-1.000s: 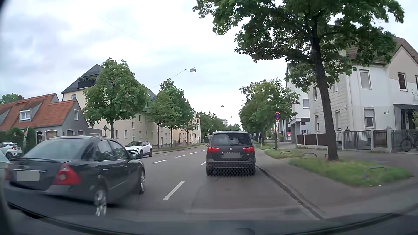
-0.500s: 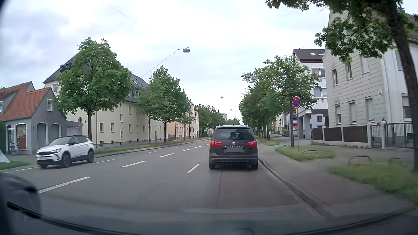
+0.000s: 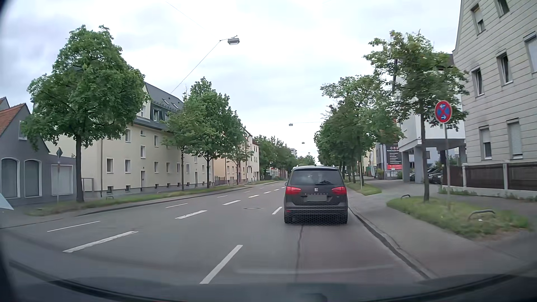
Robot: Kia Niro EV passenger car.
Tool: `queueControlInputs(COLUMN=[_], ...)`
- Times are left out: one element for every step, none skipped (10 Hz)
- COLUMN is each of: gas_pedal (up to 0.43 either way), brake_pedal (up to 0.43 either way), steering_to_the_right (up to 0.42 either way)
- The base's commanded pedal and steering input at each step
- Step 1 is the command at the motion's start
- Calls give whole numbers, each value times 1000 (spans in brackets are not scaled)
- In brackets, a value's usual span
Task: Follow the waypoints while adhering to traffic rules and regulations
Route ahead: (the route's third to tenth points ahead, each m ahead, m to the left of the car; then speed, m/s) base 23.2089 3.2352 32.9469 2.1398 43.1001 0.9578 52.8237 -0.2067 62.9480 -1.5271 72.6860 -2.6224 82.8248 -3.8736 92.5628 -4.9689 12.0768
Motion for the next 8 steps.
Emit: queueControlInputs(gas_pedal=[331, 268, 240, 240, 240, 220, 350, 390], brake_pedal=[0, 0, 0, 0, 0, 0, 0, 0], steering_to_the_right=[-23, -21, -18, -12, -13, -14, -13, -6])
